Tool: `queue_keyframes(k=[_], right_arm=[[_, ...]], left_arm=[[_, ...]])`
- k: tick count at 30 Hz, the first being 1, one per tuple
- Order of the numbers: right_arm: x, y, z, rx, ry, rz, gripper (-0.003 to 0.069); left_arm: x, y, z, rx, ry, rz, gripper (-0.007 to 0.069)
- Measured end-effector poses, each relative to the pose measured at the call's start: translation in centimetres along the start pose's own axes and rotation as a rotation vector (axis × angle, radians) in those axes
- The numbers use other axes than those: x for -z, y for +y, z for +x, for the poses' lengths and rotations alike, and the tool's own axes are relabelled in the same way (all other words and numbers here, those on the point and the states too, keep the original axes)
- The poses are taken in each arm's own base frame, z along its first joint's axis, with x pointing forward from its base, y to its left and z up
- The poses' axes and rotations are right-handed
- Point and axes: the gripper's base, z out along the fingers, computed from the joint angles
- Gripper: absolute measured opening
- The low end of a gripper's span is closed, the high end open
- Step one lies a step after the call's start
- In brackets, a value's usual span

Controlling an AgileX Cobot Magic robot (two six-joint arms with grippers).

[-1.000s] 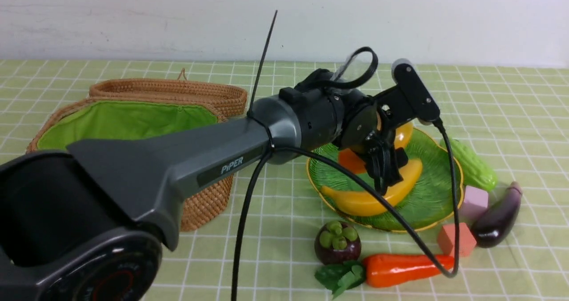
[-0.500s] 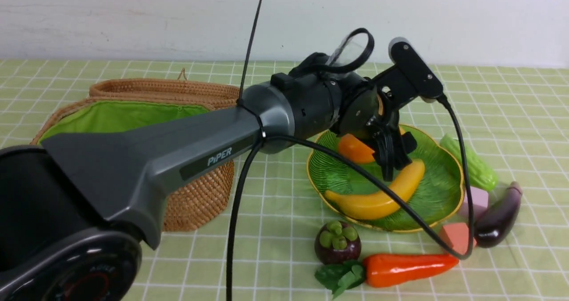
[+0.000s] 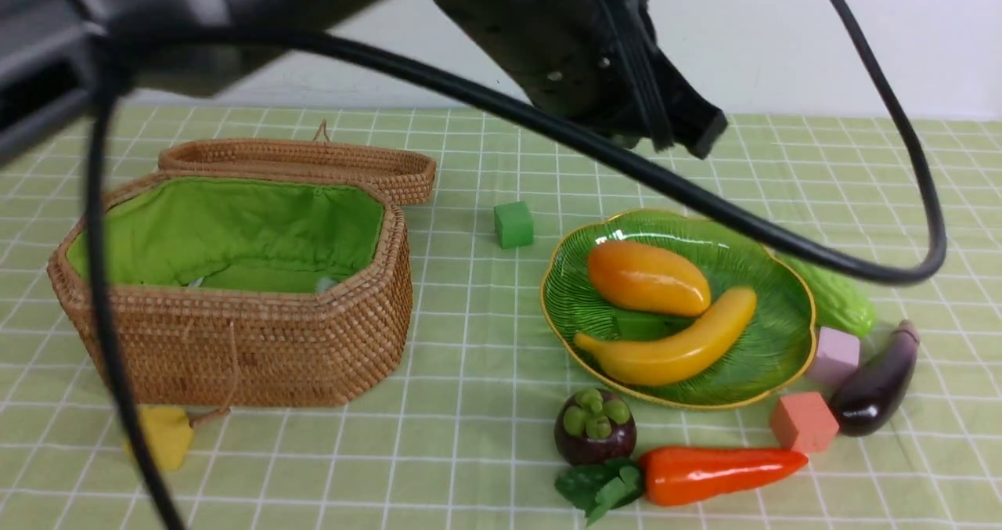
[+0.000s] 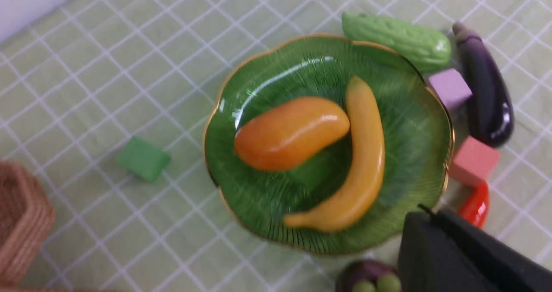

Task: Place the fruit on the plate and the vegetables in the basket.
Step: Use the right arm to grab a carrot and put it into the left basket

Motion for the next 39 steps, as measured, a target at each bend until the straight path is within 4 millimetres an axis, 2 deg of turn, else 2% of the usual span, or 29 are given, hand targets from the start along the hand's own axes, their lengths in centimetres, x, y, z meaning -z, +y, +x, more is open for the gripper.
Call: queue_keyframes(k=[1,2,4,6,11,12,13,14,15,16,17,19,23,24,25,28,30,31,33,35,36,39], right_arm=[[0.0,0.0,0.0,-0.001,-0.001,-0.001,0.0105],[-0.1,0.1,-0.2,-0.008,-0.015,-0.011,0.0105],[-0.3,0.1,-0.5,-0.019,-0.014,-0.022,0.0105],[-0.7,0.0,-0.6,-0.029,0.001,-0.03,0.0105],[-2.8,-0.6,-1.5,-0.031,0.096,-0.051,0.0071],[-3.2,-0.7,-1.7,-0.03,0.111,-0.056,0.0062],[-3.7,-0.8,-1.8,-0.027,0.131,-0.066,0.0053],[-3.9,-0.8,-1.9,-0.029,0.139,-0.07,0.0052],[-4.8,-1.0,-2.2,-0.016,0.171,-0.091,0.0043],[-5.1,-1.0,-2.3,-0.019,0.18,-0.097,0.0042],[-6.1,-1.2,-2.6,-0.019,0.206,-0.123,0.004],[-7.1,-1.3,-3.1,-0.022,0.233,-0.151,0.0038],[-9.6,-1.9,-5.2,-0.01,0.297,-0.199,0.0038],[-10.0,-1.9,-5.3,-0.01,0.309,-0.203,0.0038],[-10.9,-2.0,-6.2,0.017,0.331,-0.215,0.0038],[-12.4,-1.7,-7.6,0.101,0.355,-0.237,0.0041],[-14.4,-0.6,-8.4,0.289,0.419,-0.262,0.0049],[-14.3,-0.7,-8.4,0.302,0.418,-0.257,0.005],[-16.7,0.5,-7.7,0.537,0.518,-0.275,0.0078],[-17.7,0.8,-7.2,0.623,0.571,-0.273,0.0095],[-19.2,1.1,-6.5,0.714,0.633,-0.267,0.0133],[-22.1,1.4,-5.7,0.806,0.686,-0.251,0.0243]], left_arm=[[0.5,0.0,0.1,0.003,0.009,0.0,-0.0013],[2.5,0.0,0.5,0.025,0.035,0.001,-0.0013],[4.6,-0.1,1.7,0.066,0.07,0.013,-0.0013],[5.8,-0.2,2.8,0.086,0.076,0.033,-0.0013],[10.1,-1.0,8.9,0.123,0.002,0.089,-0.0013],[10.3,-1.0,10.1,0.127,0.004,0.092,-0.0013],[11.4,-1.0,12.2,0.13,-0.011,0.092,-0.0013],[11.4,-1.0,12.2,0.13,-0.014,0.092,-0.0013],[12.9,-1.0,15.3,0.131,-0.036,0.091,-0.0013],[12.9,-1.0,15.3,0.131,-0.036,0.091,-0.0013],[13.9,-1.0,17.7,0.13,-0.064,0.089,-0.0013],[15.0,-1.0,20.2,0.135,-0.105,0.091,-0.0013],[17.5,-0.9,24.6,0.189,-0.248,0.098,-0.0013],[17.4,-0.9,24.7,0.188,-0.244,0.097,-0.0013],[18.0,-0.9,26.1,0.21,-0.284,0.094,-0.0013],[18.4,-0.7,27.0,0.226,-0.312,0.084,-0.0013],[18.4,-0.6,27.4,0.226,-0.319,0.073,-0.0013],[18.4,-0.6,27.4,0.227,-0.319,0.073,-0.0013],[18.4,-0.6,27.4,0.228,-0.324,0.072,-0.0013],[18.4,-0.6,27.4,0.228,-0.326,0.071,-0.0013],[18.4,-0.6,27.4,0.226,-0.329,0.069,-0.0013],[18.4,-0.6,27.4,0.226,-0.33,0.07,-0.0013]])
